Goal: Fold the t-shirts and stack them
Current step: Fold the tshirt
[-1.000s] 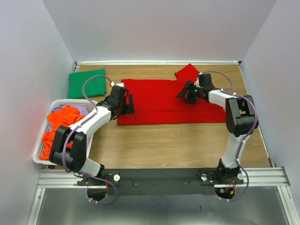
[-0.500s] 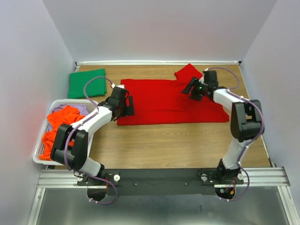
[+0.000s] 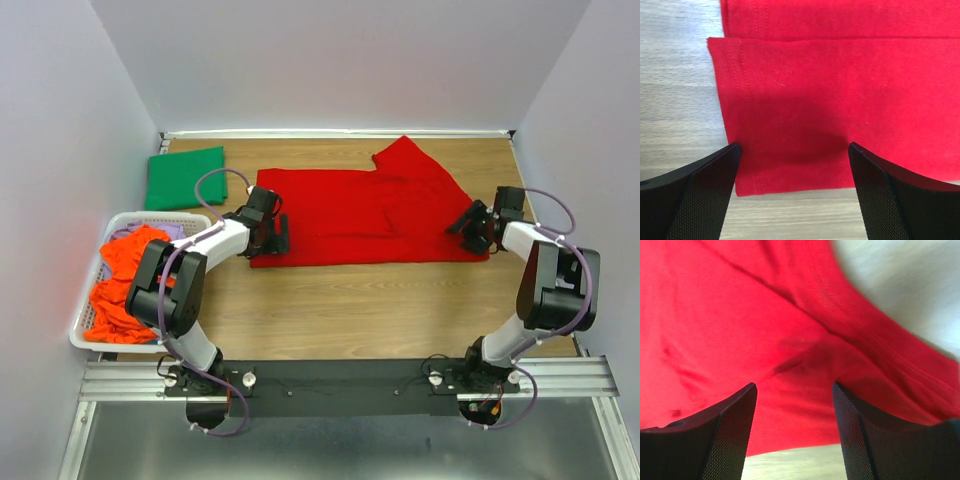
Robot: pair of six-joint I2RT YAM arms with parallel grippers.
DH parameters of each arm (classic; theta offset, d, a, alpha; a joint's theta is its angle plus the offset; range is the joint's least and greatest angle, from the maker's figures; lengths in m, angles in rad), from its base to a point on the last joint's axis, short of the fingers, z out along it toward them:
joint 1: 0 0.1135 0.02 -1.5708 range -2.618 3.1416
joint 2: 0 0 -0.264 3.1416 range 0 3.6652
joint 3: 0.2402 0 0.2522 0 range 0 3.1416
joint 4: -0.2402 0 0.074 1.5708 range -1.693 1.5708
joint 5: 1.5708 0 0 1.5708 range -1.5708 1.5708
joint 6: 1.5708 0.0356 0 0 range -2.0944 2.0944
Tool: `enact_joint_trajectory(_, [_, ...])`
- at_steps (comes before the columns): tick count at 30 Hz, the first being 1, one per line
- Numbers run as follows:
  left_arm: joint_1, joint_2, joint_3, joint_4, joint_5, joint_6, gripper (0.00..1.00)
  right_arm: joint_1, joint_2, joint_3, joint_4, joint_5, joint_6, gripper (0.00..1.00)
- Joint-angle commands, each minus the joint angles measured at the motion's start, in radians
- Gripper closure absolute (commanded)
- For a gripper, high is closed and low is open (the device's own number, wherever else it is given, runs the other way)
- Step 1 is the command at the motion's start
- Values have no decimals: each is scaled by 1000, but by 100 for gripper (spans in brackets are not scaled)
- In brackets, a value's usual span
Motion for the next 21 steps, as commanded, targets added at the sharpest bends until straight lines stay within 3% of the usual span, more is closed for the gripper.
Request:
enact_joint_trajectory(1, [-1, 26, -10, -63, 63, 12, 4, -66, -60, -78, -61, 63, -20, 30])
enact_joint_trajectory(9, [-1, 3, -86, -145, 110, 23, 5, -170, -169, -154, -232, 201, -16, 30])
enact_joint_trajectory(14, [-7, -141, -134, -178, 216, -8, 4, -178, -236, -102, -329, 269, -39, 30])
enact_joint_trajectory(21, [30, -185, 108, -171, 42, 7, 3, -170, -197, 92, -348, 129, -129, 28])
